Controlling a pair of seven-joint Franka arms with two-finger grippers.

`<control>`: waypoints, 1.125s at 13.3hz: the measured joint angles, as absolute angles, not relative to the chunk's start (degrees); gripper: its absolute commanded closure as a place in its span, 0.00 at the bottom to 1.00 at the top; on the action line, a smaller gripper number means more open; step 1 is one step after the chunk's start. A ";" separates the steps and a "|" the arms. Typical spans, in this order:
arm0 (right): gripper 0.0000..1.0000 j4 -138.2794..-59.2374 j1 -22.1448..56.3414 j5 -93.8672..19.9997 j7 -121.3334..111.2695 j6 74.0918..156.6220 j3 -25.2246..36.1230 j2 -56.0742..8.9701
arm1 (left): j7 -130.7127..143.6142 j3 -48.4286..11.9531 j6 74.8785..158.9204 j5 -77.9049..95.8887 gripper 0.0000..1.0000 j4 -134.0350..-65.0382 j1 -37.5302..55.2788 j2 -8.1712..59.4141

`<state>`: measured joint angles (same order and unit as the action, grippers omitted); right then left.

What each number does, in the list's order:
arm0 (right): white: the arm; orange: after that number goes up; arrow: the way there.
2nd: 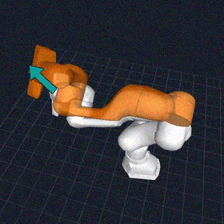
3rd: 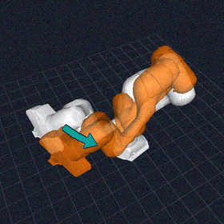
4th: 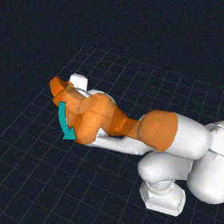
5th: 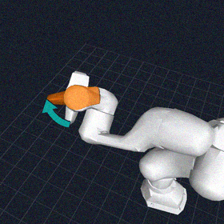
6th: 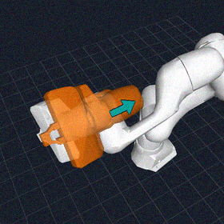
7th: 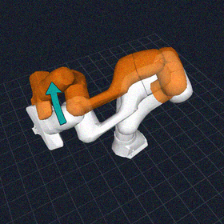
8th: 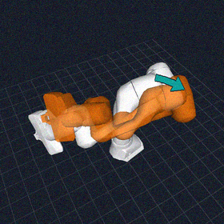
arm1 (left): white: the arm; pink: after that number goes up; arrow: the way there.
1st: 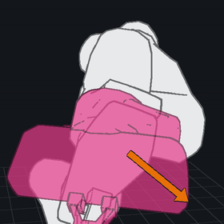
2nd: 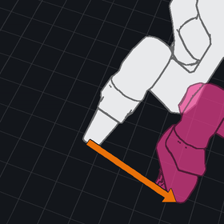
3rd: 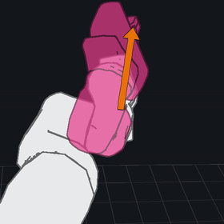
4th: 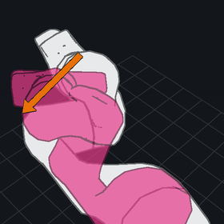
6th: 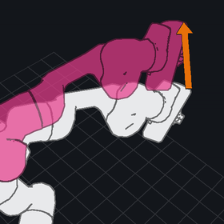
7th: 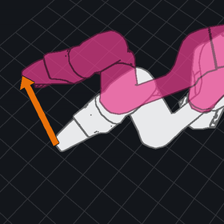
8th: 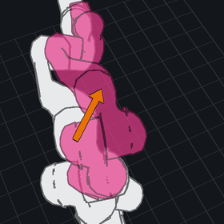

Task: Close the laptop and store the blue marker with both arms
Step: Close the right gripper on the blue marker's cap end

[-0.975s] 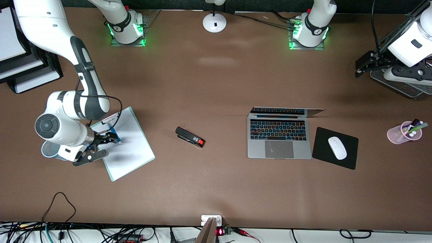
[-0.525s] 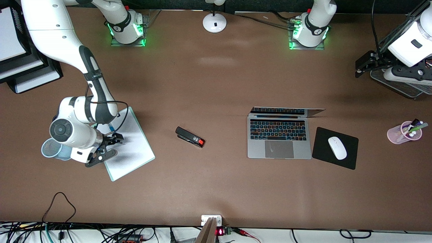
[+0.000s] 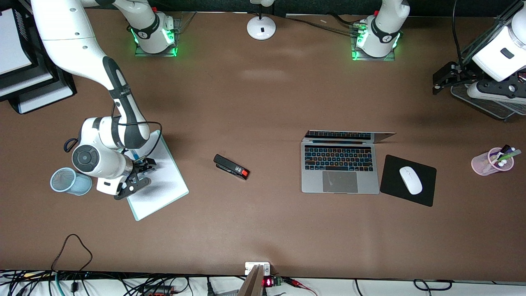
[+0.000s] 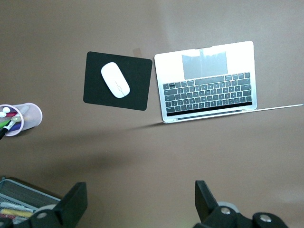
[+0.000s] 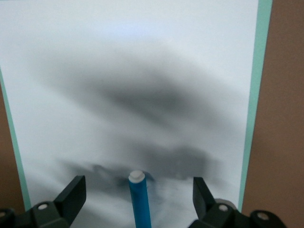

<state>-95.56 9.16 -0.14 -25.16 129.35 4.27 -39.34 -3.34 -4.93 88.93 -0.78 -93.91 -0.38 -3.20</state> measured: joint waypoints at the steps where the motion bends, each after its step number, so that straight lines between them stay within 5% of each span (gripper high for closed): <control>1: 0.09 -95.67 9.16 -0.13 -25.24 129.35 4.27 -39.34 | -3.34 -4.93 88.93 -0.78 0.00 -93.91 -0.38 -3.20; 15: 0.33 -97.43 9.11 -0.13 -25.32 130.82 4.48 -39.33 | -3.34 -4.93 88.93 -0.78 0.00 -93.91 -0.38 -3.20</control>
<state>-97.43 9.11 -0.13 -25.32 130.82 4.48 -39.33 -3.34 -4.93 88.93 -0.78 -93.91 -0.38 -3.20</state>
